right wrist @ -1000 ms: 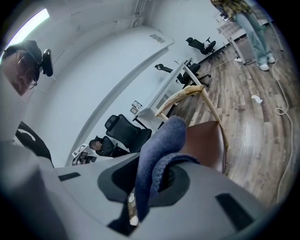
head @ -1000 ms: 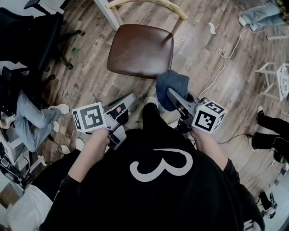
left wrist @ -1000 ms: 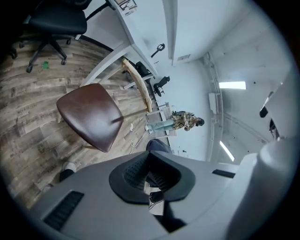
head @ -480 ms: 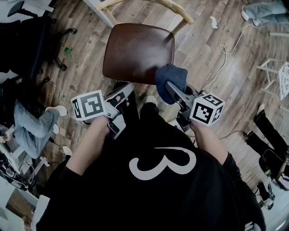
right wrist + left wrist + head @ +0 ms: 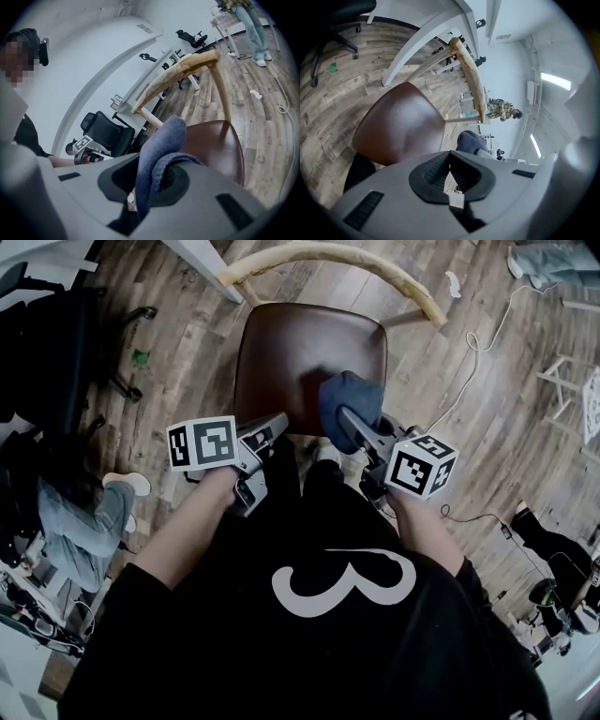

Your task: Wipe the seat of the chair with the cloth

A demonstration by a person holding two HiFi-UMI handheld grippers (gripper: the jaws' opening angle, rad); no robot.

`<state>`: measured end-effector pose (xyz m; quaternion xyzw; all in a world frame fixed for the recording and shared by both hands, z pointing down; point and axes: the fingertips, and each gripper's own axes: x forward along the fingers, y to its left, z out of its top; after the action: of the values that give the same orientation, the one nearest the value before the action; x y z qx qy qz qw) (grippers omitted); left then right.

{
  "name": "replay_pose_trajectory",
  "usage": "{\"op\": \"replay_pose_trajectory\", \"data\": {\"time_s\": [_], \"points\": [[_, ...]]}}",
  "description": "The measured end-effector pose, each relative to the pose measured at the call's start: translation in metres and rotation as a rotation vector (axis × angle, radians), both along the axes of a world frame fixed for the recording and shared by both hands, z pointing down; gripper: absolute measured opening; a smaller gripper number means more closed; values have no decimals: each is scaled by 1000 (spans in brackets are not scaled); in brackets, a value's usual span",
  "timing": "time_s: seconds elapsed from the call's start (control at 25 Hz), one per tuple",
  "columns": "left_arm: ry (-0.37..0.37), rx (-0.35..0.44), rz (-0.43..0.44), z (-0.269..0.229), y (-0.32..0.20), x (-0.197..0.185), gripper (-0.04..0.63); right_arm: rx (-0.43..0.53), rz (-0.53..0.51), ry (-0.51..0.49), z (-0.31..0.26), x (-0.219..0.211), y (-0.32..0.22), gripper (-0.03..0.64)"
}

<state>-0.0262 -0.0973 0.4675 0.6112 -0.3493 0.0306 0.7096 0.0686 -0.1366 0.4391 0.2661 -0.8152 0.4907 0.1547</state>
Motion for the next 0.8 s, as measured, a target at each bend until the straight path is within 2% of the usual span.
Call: {"op": "replay_pose_trajectory", "data": {"time_s": [0.32,0.56,0.8], "points": [[45,-50,-39,36,-36,-47,14,37,-18,15,18,-60,-51,44],[35,-93,-82,76,-49,-74,14,41,-27,21,42,-95,-84,44],[12,-104,-152,108,-60,-111,14,22,-24,23,75,-127,-105,44]]}}
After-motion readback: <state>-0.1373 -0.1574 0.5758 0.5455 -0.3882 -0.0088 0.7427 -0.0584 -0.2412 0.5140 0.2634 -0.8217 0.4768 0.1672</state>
